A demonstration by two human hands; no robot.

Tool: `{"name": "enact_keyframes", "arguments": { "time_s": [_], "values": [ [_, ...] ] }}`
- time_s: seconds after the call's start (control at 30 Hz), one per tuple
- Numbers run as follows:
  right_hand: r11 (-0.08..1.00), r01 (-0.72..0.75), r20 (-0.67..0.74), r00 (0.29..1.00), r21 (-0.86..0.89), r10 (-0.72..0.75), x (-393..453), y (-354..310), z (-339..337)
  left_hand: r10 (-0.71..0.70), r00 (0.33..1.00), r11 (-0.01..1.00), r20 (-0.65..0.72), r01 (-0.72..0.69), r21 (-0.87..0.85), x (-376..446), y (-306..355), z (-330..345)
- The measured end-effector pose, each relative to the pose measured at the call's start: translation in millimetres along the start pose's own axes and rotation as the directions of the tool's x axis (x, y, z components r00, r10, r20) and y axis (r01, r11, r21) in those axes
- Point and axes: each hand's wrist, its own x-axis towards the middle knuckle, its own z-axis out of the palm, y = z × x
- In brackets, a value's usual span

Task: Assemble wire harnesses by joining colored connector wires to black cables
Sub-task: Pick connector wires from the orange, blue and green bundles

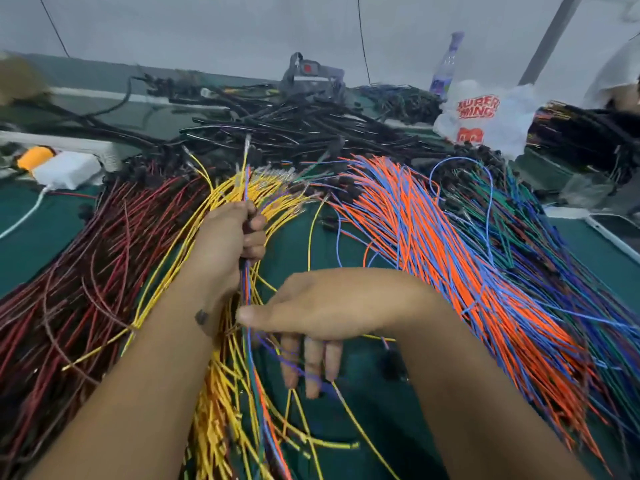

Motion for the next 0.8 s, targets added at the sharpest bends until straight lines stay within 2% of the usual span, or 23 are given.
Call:
{"name": "enact_keyframes", "arguments": {
  "time_s": [0.07,0.1,0.13,0.17,0.2,0.23,0.27,0.3,0.33,0.37,0.43,0.47,0.53,0.6,0.67,0.73,0.8],
  "values": [
    [0.996,0.074,-0.137,0.988,0.045,-0.067,1.1,5.2,-2.1,0.013,1.000,1.000,-0.025,-0.013,0.009,-2.0,0.2,1.1],
    [0.988,0.125,-0.288,0.953,0.088,-0.095,3.7,9.9,-4.4,0.020,0.999,1.000,-0.034,-0.020,0.006,-2.5,0.2,1.9],
    [0.977,0.166,-0.470,0.879,0.133,-0.086,6.2,15.2,-6.9,0.024,0.999,1.000,-0.042,-0.024,0.001,-2.9,0.2,2.0],
    [0.969,0.191,-0.633,0.772,0.156,-0.050,9.2,21.0,-8.8,0.021,0.999,1.000,-0.045,-0.022,-0.014,-3.2,0.6,1.7],
    [0.976,0.177,-0.752,0.659,0.128,-0.021,12.7,27.5,-10.0,0.012,0.999,0.999,-0.041,-0.014,-0.043,-3.4,1.5,0.6],
    [0.995,0.090,-0.819,0.574,0.042,-0.017,16.3,33.7,-10.1,-0.003,1.000,0.996,-0.029,0.001,-0.093,-3.8,2.3,-0.4],
    [0.996,-0.056,-0.837,0.547,-0.068,-0.026,18.8,38.8,-8.9,-0.025,1.000,0.986,-0.009,0.023,-0.162,-4.2,3.4,-1.9],
    [0.966,-0.200,-0.825,0.564,-0.166,-0.025,21.5,41.7,-6.5,-0.047,0.999,0.970,0.016,0.049,-0.237,-4.7,4.5,-3.7],
    [0.930,-0.287,-0.803,0.595,-0.231,-0.016,23.4,40.4,-4.0,-0.061,0.997,0.953,0.041,0.071,-0.294,-5.2,5.6,-5.1],
    [0.919,-0.297,-0.775,0.632,-0.260,-0.015,26.8,36.3,-1.6,-0.067,0.996,0.941,0.059,0.082,-0.328,-5.4,6.4,-6.2],
    [0.967,-0.112,-0.658,0.750,-0.228,-0.068,37.4,23.8,5.0,-0.067,0.994,0.931,0.092,0.095,-0.352,-5.5,7.3,-7.2],
    [0.990,0.021,-0.585,0.805,-0.136,-0.097,43.2,17.4,9.6,-0.070,0.992,0.930,0.109,0.104,-0.353,-5.5,7.5,-7.3],
    [0.977,0.183,-0.522,0.847,0.110,-0.100,51.3,9.9,13.1,-0.075,0.988,0.935,0.133,0.116,-0.334,-5.3,7.7,-7.5],
    [0.934,0.231,-0.505,0.860,0.272,-0.065,56.1,11.4,11.7,-0.070,0.989,0.951,0.131,0.106,-0.292,-5.4,7.0,-8.3],
    [0.951,0.226,-0.579,0.813,0.213,-0.064,58.0,17.2,9.2,-0.069,0.990,0.960,0.121,0.099,-0.262,-5.8,5.7,-8.4],
    [0.992,0.123,-0.744,0.661,-0.020,-0.096,60.8,26.2,8.0,-0.074,0.990,0.958,0.119,0.104,-0.267,-5.7,5.3,-8.1],
    [0.984,-0.048,-0.856,0.501,-0.174,-0.127,63.1,34.7,7.1,-0.085,0.989,0.954,0.121,0.116,-0.275,-6.2,5.8,-7.2]
  ]
}}
